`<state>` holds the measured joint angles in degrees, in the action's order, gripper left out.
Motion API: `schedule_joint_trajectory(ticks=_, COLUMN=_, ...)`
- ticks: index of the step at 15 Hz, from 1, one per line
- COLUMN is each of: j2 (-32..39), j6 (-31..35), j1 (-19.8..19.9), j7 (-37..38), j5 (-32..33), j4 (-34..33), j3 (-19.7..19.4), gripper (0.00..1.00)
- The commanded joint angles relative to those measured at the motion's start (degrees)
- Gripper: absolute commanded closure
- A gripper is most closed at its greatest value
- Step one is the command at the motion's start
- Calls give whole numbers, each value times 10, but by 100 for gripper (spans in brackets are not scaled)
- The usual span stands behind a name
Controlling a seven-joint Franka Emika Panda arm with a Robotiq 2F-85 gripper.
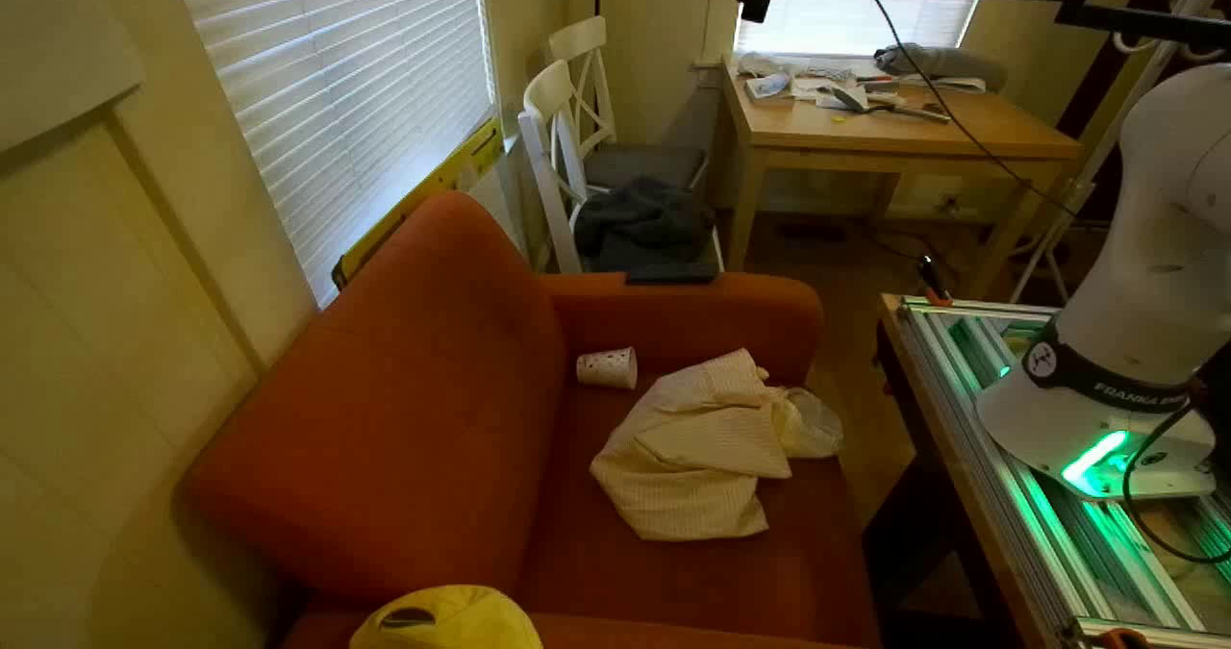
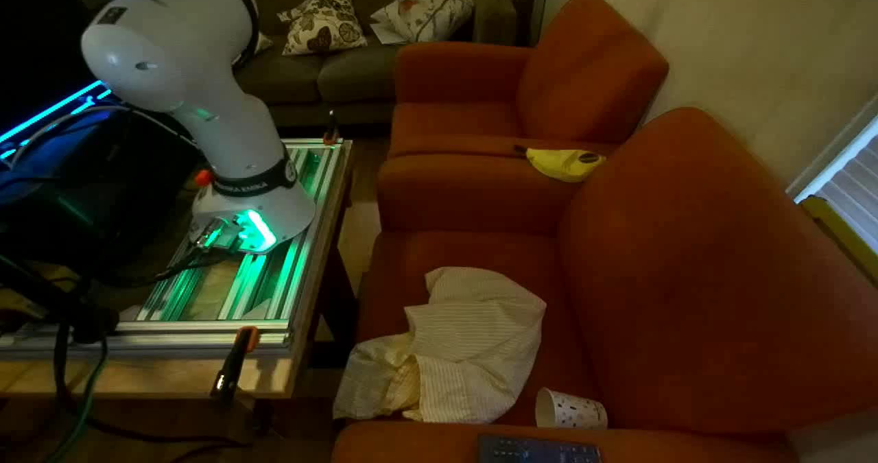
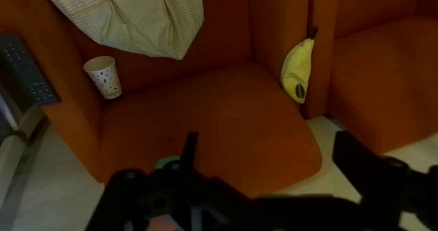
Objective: Move the yellow case to the seat, then move the towel to the top of the chair
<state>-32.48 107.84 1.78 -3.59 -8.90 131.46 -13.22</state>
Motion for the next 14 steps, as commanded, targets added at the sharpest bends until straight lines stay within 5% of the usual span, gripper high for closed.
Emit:
schedule_joint_trajectory(ticks=1, j2=3, j6=-2, j1=17, j7=-8, j5=-8, j4=-2, j3=13, gripper=0)
schedule_joint_trajectory(ticks=6, j2=3, j6=-2, j1=17, j7=-8, j5=-8, j4=-2, j3=13, gripper=0)
schedule_joint_trajectory(ticks=14, j2=113, j6=93, j1=-35, j7=-53, j5=-54, j4=13, j3=56, gripper=0)
